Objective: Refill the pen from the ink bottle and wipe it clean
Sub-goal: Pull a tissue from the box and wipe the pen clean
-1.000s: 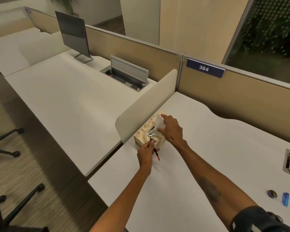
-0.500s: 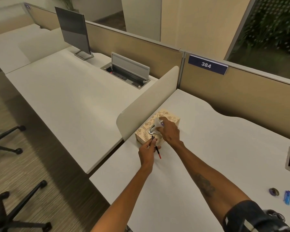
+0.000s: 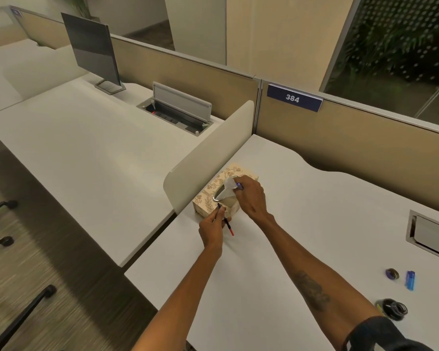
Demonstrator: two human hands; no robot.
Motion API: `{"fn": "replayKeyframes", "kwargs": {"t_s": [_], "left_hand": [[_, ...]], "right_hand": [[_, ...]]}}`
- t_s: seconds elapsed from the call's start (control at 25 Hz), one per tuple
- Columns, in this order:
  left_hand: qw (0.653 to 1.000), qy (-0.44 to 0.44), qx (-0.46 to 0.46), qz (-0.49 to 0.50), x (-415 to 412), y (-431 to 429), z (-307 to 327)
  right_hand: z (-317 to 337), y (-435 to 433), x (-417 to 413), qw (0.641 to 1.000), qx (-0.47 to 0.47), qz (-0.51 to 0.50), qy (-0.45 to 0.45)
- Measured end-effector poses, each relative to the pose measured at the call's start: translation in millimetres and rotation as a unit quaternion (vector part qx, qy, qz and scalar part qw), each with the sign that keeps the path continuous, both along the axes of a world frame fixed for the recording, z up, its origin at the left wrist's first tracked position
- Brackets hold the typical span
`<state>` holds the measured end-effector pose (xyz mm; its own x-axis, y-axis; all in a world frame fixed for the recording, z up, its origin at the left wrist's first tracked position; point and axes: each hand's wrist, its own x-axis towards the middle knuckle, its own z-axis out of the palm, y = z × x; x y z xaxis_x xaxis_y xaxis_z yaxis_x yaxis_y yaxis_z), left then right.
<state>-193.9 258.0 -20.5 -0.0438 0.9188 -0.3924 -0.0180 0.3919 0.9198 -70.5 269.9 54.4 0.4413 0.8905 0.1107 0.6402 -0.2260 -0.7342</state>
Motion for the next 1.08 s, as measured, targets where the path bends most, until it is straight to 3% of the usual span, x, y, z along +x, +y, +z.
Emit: {"fn": "replayKeyframes", "kwargs": {"t_s": [1.08], "left_hand": [[0.999,-0.016,-0.027,-0.011,2,-7,17]], "right_hand": [[62,-57,58,0.968,0.193,-0.124,0.103]]}}
